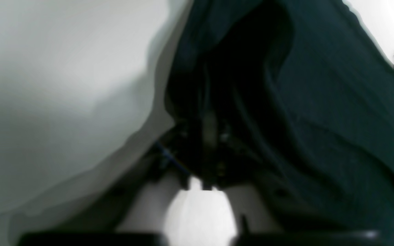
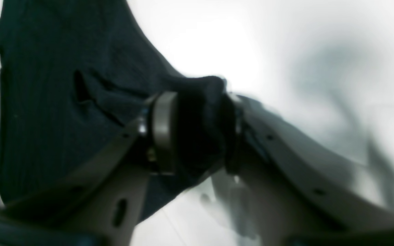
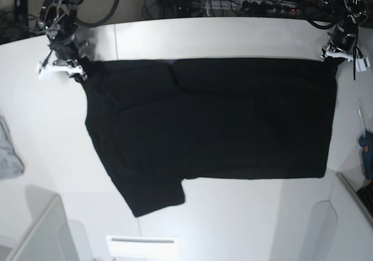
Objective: Fold the T-shirt properly
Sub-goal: 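Regrip the shoulder corners with both grippers, then pull the collar edge with both grippers to flatten the shirt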
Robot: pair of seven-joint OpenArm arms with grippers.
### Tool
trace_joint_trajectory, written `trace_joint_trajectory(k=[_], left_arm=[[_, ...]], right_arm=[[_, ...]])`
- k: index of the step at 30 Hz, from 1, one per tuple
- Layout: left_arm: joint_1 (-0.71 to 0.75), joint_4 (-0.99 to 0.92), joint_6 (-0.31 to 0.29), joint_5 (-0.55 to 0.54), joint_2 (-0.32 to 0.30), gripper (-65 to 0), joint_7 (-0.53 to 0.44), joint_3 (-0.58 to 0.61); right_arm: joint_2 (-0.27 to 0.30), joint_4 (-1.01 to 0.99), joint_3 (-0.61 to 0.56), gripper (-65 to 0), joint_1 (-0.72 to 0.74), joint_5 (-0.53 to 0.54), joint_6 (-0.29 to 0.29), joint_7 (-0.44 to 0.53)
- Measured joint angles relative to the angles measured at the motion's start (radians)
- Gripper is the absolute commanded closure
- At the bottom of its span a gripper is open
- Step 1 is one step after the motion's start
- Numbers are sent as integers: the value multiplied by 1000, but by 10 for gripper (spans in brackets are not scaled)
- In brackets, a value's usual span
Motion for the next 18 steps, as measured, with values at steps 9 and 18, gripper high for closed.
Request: trace_joint_trajectory(k=[9, 18], left_arm=[[13, 2, 0, 4, -23, 0, 7, 3], [37, 82, 7, 17, -43, 0, 98, 5]], right_arm=[[-1, -6, -5, 0, 12, -4, -8, -15], [-3, 10, -2, 0, 11, -8, -20, -32]])
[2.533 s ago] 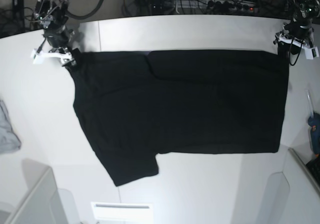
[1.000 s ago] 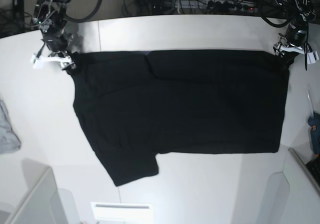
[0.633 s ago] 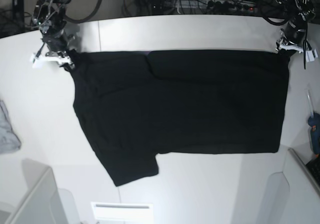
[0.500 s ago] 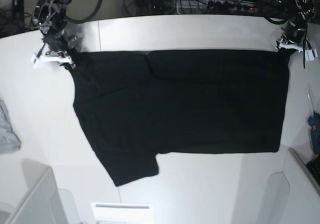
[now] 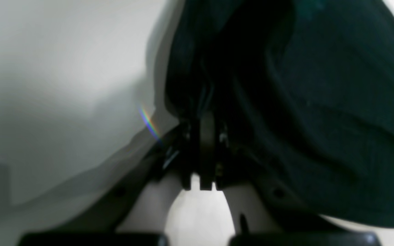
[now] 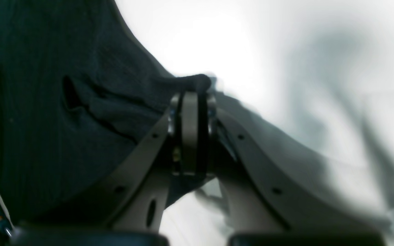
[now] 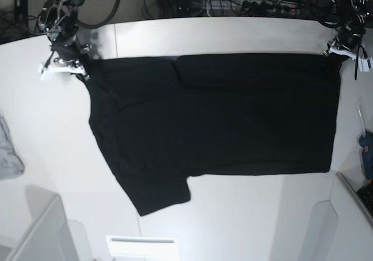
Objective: Fold the T-shirt properly
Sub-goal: 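Pull the collar edge with both grippers to flatten the shirt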
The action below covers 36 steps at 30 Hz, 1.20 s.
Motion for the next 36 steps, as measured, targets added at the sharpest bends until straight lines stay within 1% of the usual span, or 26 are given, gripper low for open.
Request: trace_joint_trajectory(k=[3, 4, 6, 7, 8, 9, 11, 14, 16, 18, 20, 22, 25, 36], left_arm=[[31, 77, 0, 23, -6, 0, 1, 37], [39, 99, 0, 23, -6, 0, 0, 44], [49, 129, 23, 19, -5, 0, 0, 44], [54, 140, 25, 14, -4, 0, 12, 44], [55, 146, 25, 14, -4, 0, 45, 41], [54, 152, 27, 18, -4, 0, 93, 36], [55, 177, 27, 23, -3, 0, 147, 36], [54, 240, 28, 15, -5, 0, 154, 36], [51, 256, 26, 11, -8, 0, 145, 35], [52, 255, 26, 11, -1, 0, 158, 7], [52, 247, 26, 11, 2, 0, 185, -33], [54, 245, 26, 13, 2, 0, 227, -59], [60, 245, 26, 13, 2, 0, 250, -67], [121, 244, 26, 16, 4, 0, 246, -63]], right_arm=[[-3, 60, 0, 0, -18, -3, -14, -12], [-3, 87, 0, 0, -27, 2, -37, -17], [-3, 137, 0, 0, -34, -2, -101, -53], [-3, 157, 0, 0, -37, -1, -113, -68], [-3, 175, 0, 0, -39, -1, -126, -81], [-3, 190, 0, 0, -38, -1, -130, -97], [-3, 220, 0, 0, -42, 0, -141, -112], [-3, 255, 2, 0, -56, 0, -141, -127], [-3, 261, 10, 0, -58, 5, -167, -138], [-3, 261, 43, 0, -54, 8, -190, -149], [-2, 261, 73, 0, -51, 8, -190, -174], [-1, 261, 98, 0, -52, 10, -190, -219], [-6, 261, 125, 0, -53, 9, -190, -269], [-5, 261, 125, 0, -106, 5, -190, -268]])
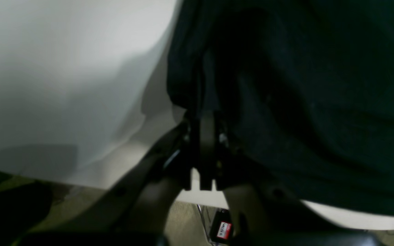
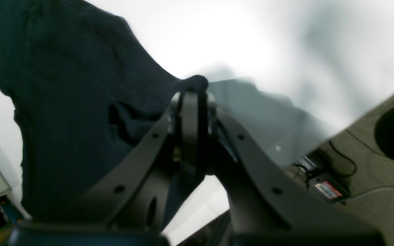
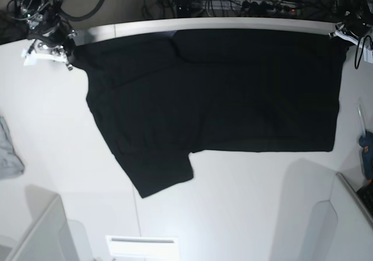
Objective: Fold the T-shirt properly
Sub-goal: 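Pull the collar edge with both grippers to flatten the shirt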
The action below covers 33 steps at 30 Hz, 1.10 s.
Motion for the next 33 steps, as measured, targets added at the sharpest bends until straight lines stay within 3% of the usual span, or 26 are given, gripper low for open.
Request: trace_joint_trajectory(k=[24, 25, 28, 30, 33], left_arm=[[34, 3, 0, 2, -1, 0, 0, 43], [34, 3, 0, 2, 0, -44, 0, 43], [35, 3, 1, 5, -3, -288, -1, 43], [35, 3, 0, 5, -3, -429, -4, 43], [36, 3, 0, 5, -3, -545, -4, 43]], right_arm=[[-3, 0, -5, 0, -77, 3, 0, 63], [-3, 0, -5, 0, -77, 3, 0, 64], [-3, 0, -3, -189, -77, -3, 0, 70], [-3, 0, 1, -278, -78, -5, 0, 73], [-3, 0, 2, -332, -80, -5, 0, 73]])
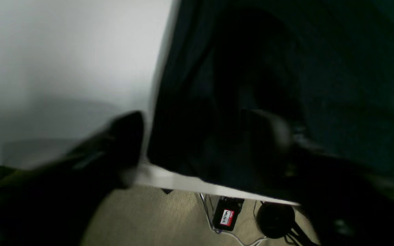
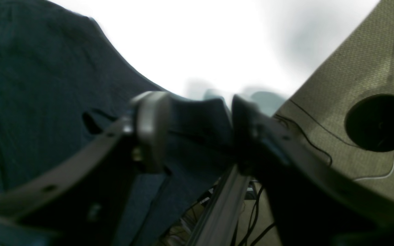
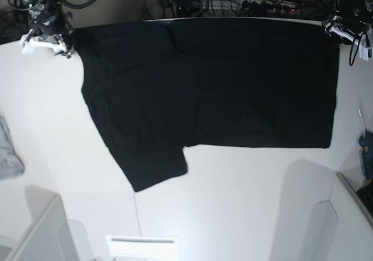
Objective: Fold the T-shirt properly
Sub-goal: 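Pull the collar edge with both grippers to flatten the shirt, then release and move the right gripper to the hem corner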
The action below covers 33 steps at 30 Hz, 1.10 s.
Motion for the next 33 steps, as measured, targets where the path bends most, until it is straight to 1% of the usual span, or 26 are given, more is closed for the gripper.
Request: trace_joint_trajectory(k=[2, 4, 7, 8, 9, 10, 11, 12, 14, 17, 19, 20, 21, 23, 24, 27, 28, 30, 33], left_arm=[[-1, 0, 0, 0, 0, -553, 0, -10], [-7, 0, 0, -1, 0, -553, 1, -55], [-11, 0, 0, 1, -11, -553, 1, -140], [-9, 1, 0, 1, -21, -551, 2, -154], [-8, 5, 1, 3, -34, -543, 5, -157], [-8, 19, 1, 6, -48, -525, 5, -159], [-9, 39, 3, 1, -58, -502, 3, -164], [-9, 59, 3, -1, -64, -472, -1, -166], [-11, 99, 3, 0, -64, -387, -3, -167], [-26, 142, 0, -5, -61, -178, -2, -155], [-49, 145, 1, 23, -64, -49, -1, -140], [-59, 146, 1, 57, -66, 0, 0, -117], [-72, 146, 0, 95, -64, 0, 0, -88], [-110, 145, -5, 213, -63, 0, 4, -21], [-127, 145, -4, 256, -61, 0, -18, 5], [-146, 146, -5, 336, -58, 0, -182, 87], [-143, 146, -5, 364, -59, 0, -218, 114], [-135, 142, -5, 387, -57, 0, -256, 162], [-144, 140, -12, 390, -61, 0, -267, 202]], right_arm=[[0, 0, 0, -335, 0, 0, 0, 7], [1, 0, 0, -335, 0, 0, 0, 41], [19, 0, -4, -335, 5, -1, 0, 82], [35, 0, -10, -335, 13, -1, 5, 73], [52, -1, -16, -335, 29, -6, 29, 54], [73, -2, -28, -333, 54, -8, 58, 57], [89, -2, -43, -333, 77, -8, 75, 55], [96, -2, -56, -333, 98, -6, 90, 55], [95, -2, -86, -333, 128, -3, 94, 47], [98, -2, -122, -333, 161, -2, 94, 34], [126, -13, -160, -333, 193, -11, 91, 37], [144, -23, -179, -333, 211, -9, 92, 43], [158, -39, -201, -333, 231, -2, 94, 46], [180, -81, -242, -333, 271, -7, 95, 42], [193, -103, -262, -333, 288, -4, 97, 43], [231, -166, -313, -333, 348, -7, 95, 46], [243, -183, -328, -333, 365, -5, 95, 46], [262, -226, -353, -333, 414, -7, 95, 45], [287, -301, -390, -333, 496, 0, 99, 43]])
